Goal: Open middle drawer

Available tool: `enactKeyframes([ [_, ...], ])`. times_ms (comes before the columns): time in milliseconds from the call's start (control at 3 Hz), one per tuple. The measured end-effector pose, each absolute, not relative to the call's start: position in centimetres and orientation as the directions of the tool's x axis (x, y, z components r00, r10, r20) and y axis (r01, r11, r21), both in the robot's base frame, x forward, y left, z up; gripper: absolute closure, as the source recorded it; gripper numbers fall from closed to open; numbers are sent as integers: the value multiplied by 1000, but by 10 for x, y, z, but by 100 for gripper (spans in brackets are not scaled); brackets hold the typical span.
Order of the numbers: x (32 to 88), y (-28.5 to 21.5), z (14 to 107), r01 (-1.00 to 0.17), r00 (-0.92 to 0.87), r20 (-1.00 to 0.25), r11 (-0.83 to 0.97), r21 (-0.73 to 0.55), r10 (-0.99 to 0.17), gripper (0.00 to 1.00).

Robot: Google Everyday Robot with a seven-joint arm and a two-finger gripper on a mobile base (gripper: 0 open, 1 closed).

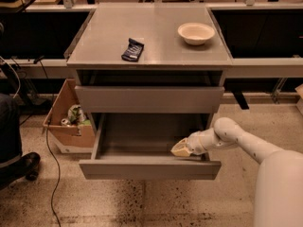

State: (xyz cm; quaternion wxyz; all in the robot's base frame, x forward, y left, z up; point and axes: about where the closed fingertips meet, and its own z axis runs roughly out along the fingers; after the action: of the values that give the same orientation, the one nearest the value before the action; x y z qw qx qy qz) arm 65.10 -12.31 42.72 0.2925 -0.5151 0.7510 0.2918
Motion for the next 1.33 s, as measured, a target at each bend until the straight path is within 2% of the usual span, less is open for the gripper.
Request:
enactKeyframes([
  [333,657,-115,430,-956,-272,-747,258,139,-606,100],
  [667,646,-89,412,-978,-209,-747,142,153,-631,100],
  [1333,614,-74,390,-978,-173,-753,23,205,-635,100],
])
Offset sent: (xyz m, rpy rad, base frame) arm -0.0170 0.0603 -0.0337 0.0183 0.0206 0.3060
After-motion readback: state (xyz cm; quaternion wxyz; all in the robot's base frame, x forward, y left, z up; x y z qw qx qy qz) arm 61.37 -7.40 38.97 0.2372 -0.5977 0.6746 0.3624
